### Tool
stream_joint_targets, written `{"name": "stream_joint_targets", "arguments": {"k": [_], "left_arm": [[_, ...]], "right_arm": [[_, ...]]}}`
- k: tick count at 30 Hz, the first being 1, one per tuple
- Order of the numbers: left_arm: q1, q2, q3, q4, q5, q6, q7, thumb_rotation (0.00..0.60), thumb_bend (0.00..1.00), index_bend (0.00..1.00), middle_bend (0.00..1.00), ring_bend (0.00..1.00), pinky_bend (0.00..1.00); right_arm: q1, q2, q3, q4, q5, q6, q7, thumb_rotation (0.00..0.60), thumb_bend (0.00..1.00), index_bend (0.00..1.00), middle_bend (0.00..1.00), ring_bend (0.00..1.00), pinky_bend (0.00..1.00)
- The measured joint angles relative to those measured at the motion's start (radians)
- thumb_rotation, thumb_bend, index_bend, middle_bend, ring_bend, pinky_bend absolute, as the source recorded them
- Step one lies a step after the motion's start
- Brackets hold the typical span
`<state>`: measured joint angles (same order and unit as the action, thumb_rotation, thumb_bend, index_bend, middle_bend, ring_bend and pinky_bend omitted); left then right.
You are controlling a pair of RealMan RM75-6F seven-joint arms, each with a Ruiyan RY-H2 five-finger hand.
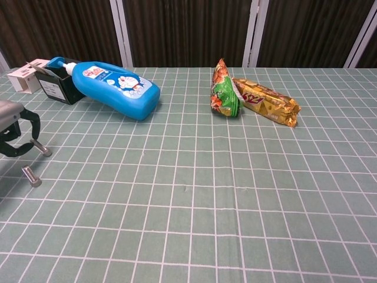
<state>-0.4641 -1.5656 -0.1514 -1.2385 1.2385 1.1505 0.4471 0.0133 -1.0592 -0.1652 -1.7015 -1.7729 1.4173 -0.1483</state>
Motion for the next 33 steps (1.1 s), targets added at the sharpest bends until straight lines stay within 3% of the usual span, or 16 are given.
{"name": "stream_joint_targets", "arguments": {"k": [15,33], "left_arm": [[-0.015,-0.005,0.004,-0.018,-0.015,-0.002,0.022,0.6,0.41,0.49,1.0,1.0,1.0],[-0.006,0.011,0.013,-0.046,0.012,0.042,0.003,0.6,0.4,0.38,1.0,1.0,1.0]], "right_arm": [[0.001,0.001,0.001,-0.002,0.004,-0.002,0.0,0.6,0.27,0.0,0.0,0.0,0.0],[-0.002,0.002,0.0,-0.002,-0.001,0.005,0.001,0.6,0.27,0.0,0.0,0.0,0.0]]}}
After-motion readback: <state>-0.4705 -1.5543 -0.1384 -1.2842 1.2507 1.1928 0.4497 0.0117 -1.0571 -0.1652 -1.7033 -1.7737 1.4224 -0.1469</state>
